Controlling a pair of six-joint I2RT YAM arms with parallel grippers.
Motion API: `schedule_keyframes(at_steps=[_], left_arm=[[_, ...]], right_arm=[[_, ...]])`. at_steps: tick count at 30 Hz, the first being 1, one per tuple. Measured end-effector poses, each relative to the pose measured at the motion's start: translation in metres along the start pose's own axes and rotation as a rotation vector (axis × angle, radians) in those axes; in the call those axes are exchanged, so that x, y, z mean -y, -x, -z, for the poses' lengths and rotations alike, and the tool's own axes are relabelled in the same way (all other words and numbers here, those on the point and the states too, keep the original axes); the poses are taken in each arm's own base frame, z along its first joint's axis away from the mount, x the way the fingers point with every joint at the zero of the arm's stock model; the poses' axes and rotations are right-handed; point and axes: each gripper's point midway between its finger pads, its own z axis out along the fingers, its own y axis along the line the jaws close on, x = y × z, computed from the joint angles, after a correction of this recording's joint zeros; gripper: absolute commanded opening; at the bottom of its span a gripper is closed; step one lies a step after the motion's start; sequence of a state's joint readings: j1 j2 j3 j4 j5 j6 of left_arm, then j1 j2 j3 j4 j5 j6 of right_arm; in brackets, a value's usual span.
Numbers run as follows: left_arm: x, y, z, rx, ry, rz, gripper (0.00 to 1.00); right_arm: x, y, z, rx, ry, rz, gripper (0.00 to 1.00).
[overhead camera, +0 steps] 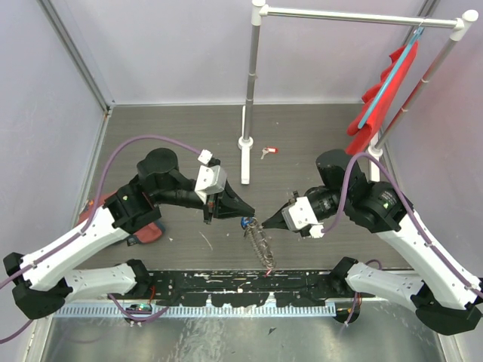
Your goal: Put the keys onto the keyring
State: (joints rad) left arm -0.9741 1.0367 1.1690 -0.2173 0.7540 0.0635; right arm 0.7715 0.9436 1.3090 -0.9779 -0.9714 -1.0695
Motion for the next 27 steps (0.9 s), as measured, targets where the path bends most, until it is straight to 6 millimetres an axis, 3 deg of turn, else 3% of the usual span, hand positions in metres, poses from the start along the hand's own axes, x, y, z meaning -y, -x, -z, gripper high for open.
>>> schedule_keyframes(at_steps=[27], left_arm=[[0.0, -0.009, -0.011, -0.041, -0.038, 0.008, 0.0]], right_arm=[[0.011, 0.002, -0.004, 0.015, -0.025, -0.06, 0.01]])
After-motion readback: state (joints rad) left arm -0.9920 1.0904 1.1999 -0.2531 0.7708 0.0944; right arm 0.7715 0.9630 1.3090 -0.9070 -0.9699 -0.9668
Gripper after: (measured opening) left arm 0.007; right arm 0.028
